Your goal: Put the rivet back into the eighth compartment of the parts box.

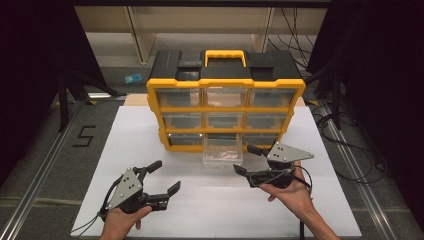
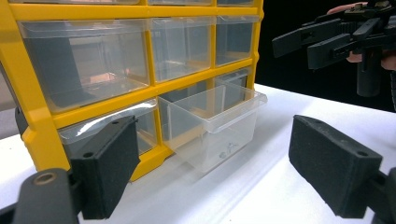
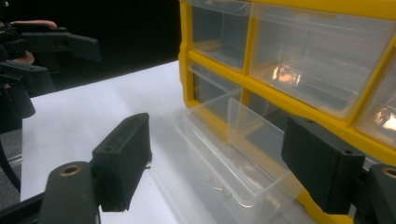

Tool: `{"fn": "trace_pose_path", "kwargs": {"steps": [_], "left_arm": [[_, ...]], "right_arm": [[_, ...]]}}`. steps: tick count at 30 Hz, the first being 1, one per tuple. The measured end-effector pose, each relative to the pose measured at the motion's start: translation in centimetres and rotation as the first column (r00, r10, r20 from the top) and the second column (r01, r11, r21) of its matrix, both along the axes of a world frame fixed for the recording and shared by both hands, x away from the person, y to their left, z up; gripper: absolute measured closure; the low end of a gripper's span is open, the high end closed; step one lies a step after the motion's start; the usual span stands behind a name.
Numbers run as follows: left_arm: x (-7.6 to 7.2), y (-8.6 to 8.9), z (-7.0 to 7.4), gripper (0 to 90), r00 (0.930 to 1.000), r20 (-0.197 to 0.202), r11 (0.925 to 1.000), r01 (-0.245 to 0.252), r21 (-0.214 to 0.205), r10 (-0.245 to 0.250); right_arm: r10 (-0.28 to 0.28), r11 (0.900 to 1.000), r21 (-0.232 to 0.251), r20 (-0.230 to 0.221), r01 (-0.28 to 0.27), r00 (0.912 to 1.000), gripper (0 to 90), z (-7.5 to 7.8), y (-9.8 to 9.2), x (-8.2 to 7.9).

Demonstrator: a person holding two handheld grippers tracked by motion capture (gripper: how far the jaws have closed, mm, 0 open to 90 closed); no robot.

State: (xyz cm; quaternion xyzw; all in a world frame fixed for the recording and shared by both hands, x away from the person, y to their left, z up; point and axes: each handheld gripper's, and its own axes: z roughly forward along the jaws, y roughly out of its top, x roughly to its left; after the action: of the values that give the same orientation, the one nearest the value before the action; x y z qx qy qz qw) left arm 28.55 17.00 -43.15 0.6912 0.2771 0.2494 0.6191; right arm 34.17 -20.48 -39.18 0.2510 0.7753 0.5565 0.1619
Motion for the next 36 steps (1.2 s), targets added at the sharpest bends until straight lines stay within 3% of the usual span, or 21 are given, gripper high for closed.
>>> {"fn": "trace_pose_path", "kwargs": {"steps": [1, 3, 5, 8, 11, 12, 15, 18, 36], "left_arm": [[0.0, 0.0, 0.0, 16.3, 1.0000, -0.001, 1.0000, 0.000, 0.000, 0.000], [0.0, 0.0, 0.0, 16.3, 1.0000, -0.001, 1.0000, 0.000, 0.000, 0.000], [0.0, 0.0, 0.0, 16.3, 1.0000, -0.001, 1.0000, 0.000, 0.000, 0.000], [0.0, 0.0, 0.0, 16.3, 1.0000, -0.002, 1.0000, 0.000, 0.000, 0.000], [0.0, 0.0, 0.0, 16.3, 1.0000, -0.002, 1.0000, 0.000, 0.000, 0.000], [0.0, 0.0, 0.0, 16.3, 1.0000, -0.001, 1.0000, 0.000, 0.001, 0.000], [0.0, 0.0, 0.0, 16.3, 1.0000, -0.002, 1.0000, 0.001, 0.000, -0.001], [0.0, 0.0, 0.0, 16.3, 1.0000, -0.002, 1.0000, 0.001, -0.001, -0.001], [0.0, 0.0, 0.0, 16.3, 1.0000, -0.005, 1.0000, 0.004, 0.003, -0.004]], "right_arm": [[-0.006, 1.0000, 0.000, 0.021, 0.006, 0.9998, 25.1, -0.1, -0.1, 0.0], [-0.002, 0.9999, -0.011, -0.003, 0.002, 1.0000, 24.8, 0.0, -0.2, -0.2], [-0.008, 0.9999, -0.006, 0.019, 0.008, 0.9998, 24.5, -0.2, -0.3, -0.2], [-0.010, 0.9999, -0.007, -0.007, 0.010, 0.9999, 23.6, -0.4, -0.4, -0.5], [-0.019, 0.9998, 0.001, -0.005, 0.019, 0.9998, 23.0, -0.6, -0.6, -0.6], [-0.025, 0.9997, 0.002, 0.015, 0.025, 0.9996, 22.5, -0.7, -0.7, -0.6], [-0.022, 0.9997, 0.008, -0.010, 0.022, 0.9997, 21.7, -0.9, -0.8, -0.8], [-0.029, 0.9996, 0.001, 0.013, 0.029, 0.9995, 20.4, -1.0, -0.9, -0.8], [-0.040, 0.9991, 0.017, 0.007, 0.040, 0.9992, 17.6, -2.0, -1.6, -1.8]]}}
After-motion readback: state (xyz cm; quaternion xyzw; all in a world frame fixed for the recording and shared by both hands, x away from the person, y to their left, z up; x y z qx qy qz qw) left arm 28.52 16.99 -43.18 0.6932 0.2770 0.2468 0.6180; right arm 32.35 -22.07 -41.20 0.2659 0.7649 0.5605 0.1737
